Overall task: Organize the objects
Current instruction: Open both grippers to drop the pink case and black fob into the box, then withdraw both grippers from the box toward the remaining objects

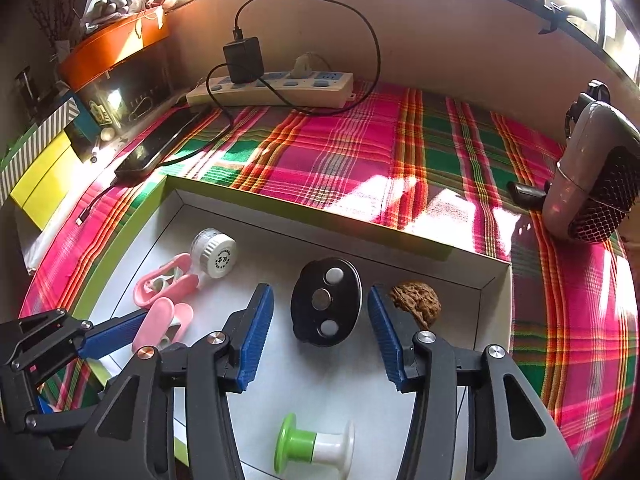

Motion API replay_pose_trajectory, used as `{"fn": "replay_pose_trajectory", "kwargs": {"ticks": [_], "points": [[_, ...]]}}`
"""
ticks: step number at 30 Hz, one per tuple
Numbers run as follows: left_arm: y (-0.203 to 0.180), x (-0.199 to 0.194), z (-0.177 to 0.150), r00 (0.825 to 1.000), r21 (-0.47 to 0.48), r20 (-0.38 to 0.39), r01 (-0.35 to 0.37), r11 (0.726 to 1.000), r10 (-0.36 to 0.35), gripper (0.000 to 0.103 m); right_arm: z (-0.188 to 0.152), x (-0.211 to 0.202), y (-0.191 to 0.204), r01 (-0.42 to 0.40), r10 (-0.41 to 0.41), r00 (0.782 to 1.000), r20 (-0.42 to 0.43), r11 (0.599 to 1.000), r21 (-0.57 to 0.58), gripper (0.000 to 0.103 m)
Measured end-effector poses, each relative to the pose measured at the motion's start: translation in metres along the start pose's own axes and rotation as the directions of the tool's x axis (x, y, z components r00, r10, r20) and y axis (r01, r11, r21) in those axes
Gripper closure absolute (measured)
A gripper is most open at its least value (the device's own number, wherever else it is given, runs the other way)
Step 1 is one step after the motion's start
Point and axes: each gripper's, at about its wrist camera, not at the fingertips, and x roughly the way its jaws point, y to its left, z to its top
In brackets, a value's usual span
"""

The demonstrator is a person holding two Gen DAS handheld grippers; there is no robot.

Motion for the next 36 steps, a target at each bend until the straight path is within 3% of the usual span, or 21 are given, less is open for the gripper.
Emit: {"fn": "replay_pose_trajectory", "kwargs": {"ticks": [14, 27, 36], "points": [[0.000, -0.028, -0.006, 0.999, -0.006, 0.052, -0.005, 1.000, 0.006, 0.074, -0.007, -0.040, 0.001, -0.001, -0.002, 0.997, 0.082, 0.999, 0.039, 0.052], [0.003, -0.059, -0.027, 0.994, -0.006, 0.097, -0.047, 0.999, 0.047, 0.074, -0.039, -0.079, 0.006, 0.021, -0.031, 0.991, 0.133, 0.997, 0.077, 0.052], [0.020, -0.073, -0.047, 0.994, -0.046, 0.105, -0.003, 0.999, 0.008, 0.074, -0.067, -0.098, 0.009, 0.031, -0.045, 0.988, 0.145, 0.994, 0.101, 0.052]]}}
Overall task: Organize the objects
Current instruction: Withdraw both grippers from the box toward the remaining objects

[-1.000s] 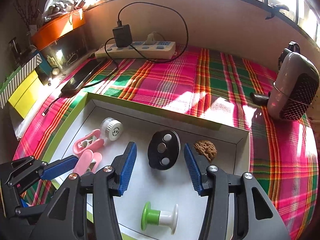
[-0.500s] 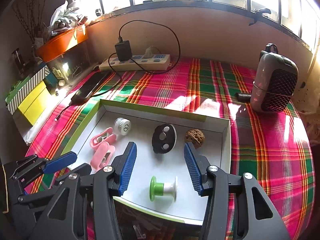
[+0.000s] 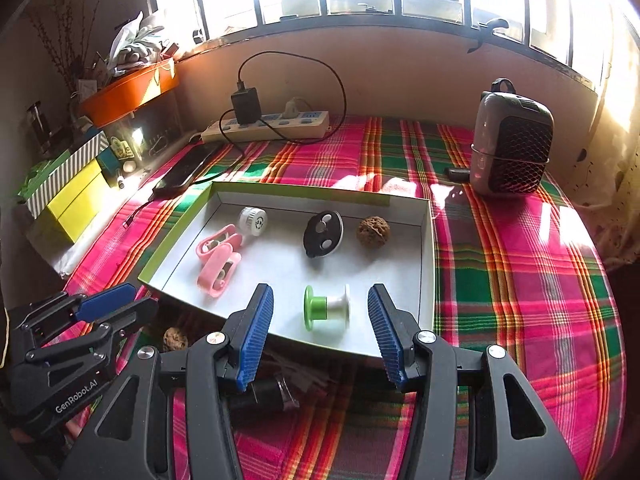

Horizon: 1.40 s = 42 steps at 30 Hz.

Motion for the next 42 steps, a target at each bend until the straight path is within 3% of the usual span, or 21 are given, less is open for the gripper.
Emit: {"fn": "replay_pose_trajectory", "kwargs": {"ticks": [10, 20, 42], "points": [[0.018, -0.004, -0.022, 1.000, -0.044, -0.024, 0.000, 0.999, -0.001, 0.074, -0.028, -0.013, -0.002, 0.015, -0.015, 1.000, -0.013, 0.999, 0.030, 0.052], [0.022, -0.009, -0.035, 1.000, -0.055, -0.030, -0.003, 0.998, 0.001, 0.074, -0.048, -0.010, 0.031, 0.007, -0.007, 0.999, -0.048, 1.000, 0.005, 0.052], [0.028, -0.017, -0.048, 0.999, -0.051, -0.034, 0.022, 0.998, -0.024, 0.074, -0.050, 0.009, 0.055, 0.142, -0.139, 0.984, -0.111, 0.990, 0.014, 0.044]]}}
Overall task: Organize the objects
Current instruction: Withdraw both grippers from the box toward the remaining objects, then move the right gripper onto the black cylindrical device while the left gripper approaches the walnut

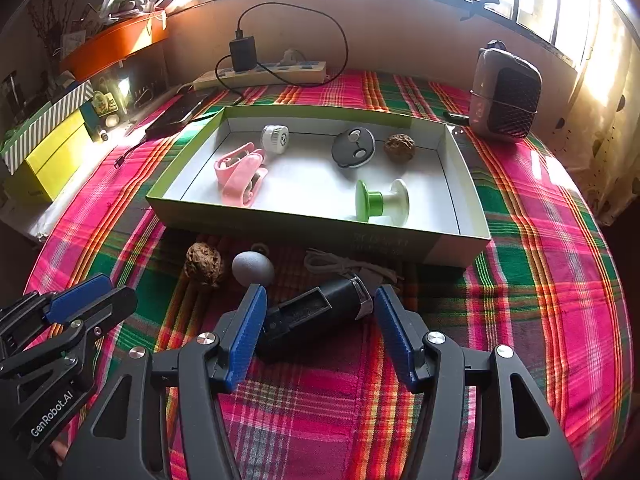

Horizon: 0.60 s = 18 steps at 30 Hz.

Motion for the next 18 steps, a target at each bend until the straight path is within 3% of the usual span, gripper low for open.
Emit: {"fn": "replay_pose_trajectory", "kwargs": {"ticks": [18], "points": [[0.0002, 0.0006, -0.0009, 1.000, 0.000, -0.003, 0.015, 1.000, -0.015, 0.074, -0.0041, -0.0027, 0.0030, -0.002, 0.003, 0.999, -0.035, 1.000, 0.021, 0.043]]}}
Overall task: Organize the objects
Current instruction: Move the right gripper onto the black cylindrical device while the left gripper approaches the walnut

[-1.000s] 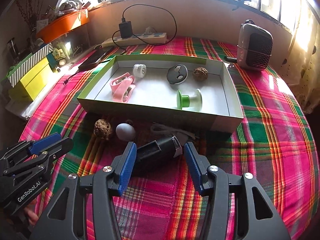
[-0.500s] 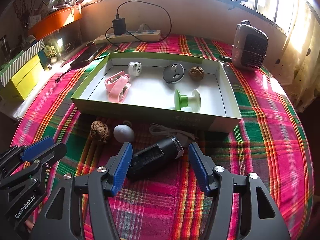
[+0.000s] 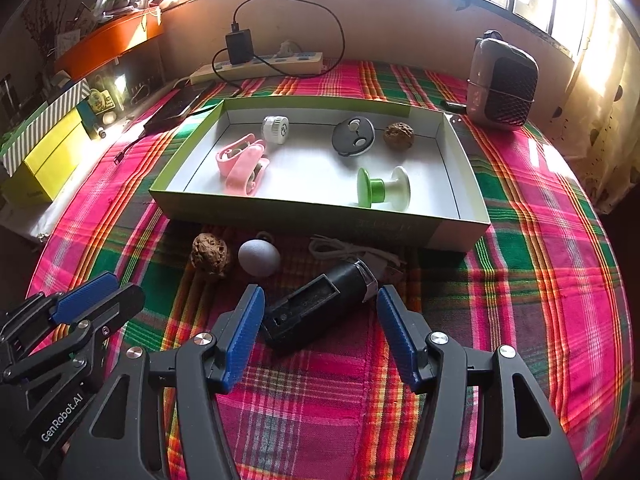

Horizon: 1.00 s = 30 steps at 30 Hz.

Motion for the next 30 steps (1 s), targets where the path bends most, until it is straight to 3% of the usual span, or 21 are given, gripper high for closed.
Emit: {"fn": "replay_pose_trajectory", "kwargs": {"ticks": [13, 30], "points": [[-0.004, 0.001, 0.001, 1.000, 0.009, -0.007, 0.019, 1.000, -0.019, 0.074, -0.011, -0.012, -0.016, 0.040, -0.040, 0.999, 0.003, 0.999, 0.014, 0.043], [-0.023, 0.011, 0.015, 0.996, 0.045, -0.034, 0.087, 0.995, -0.085, 0.073, -0.015, 0.008, -0.031, 0.051, -0.051, 0.998, -0.030, 0.999, 0.009, 0.043]]}}
